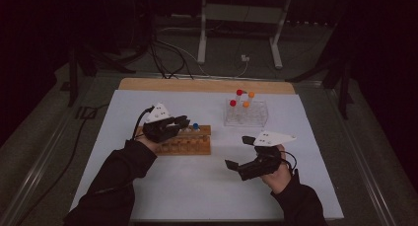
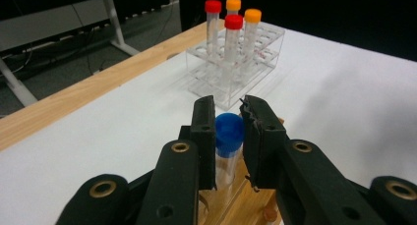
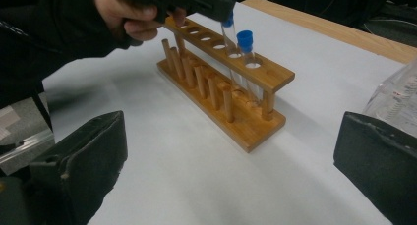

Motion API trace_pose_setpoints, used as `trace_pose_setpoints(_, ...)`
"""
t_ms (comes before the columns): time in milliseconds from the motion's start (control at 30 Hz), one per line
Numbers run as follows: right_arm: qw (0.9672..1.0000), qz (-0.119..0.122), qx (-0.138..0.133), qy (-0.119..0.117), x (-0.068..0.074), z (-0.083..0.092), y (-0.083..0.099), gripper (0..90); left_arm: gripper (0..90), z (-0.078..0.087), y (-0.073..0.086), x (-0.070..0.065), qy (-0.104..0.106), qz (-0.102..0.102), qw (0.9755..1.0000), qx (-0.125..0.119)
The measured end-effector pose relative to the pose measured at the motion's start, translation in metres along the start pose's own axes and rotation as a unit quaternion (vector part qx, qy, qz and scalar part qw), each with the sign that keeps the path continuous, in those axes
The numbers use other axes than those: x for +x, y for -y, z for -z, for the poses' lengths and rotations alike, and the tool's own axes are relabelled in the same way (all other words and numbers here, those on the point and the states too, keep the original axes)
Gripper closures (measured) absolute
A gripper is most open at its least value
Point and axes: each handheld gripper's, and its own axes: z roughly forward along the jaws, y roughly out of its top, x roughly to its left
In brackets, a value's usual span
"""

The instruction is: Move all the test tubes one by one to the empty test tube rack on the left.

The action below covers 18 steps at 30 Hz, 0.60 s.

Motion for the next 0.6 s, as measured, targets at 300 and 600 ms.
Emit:
trace_pose_setpoints(300, 1.0, -0.001, -0.001, 0.001, -0.001, 0.0019, -0.0004, 0.0, 77.6, -0.0071, 0.0024, -0.0021, -0.003, -0.014, 0.9996, 0.023)
trace_pose_setpoints(600, 1.0, -0.001, -0.007, -0.001, -0.0023, 0.005, -0.0015, 0.0, 77.3, -0.0103, 0.004, 0.0, 0.005, -0.018, 0.9991, 0.037)
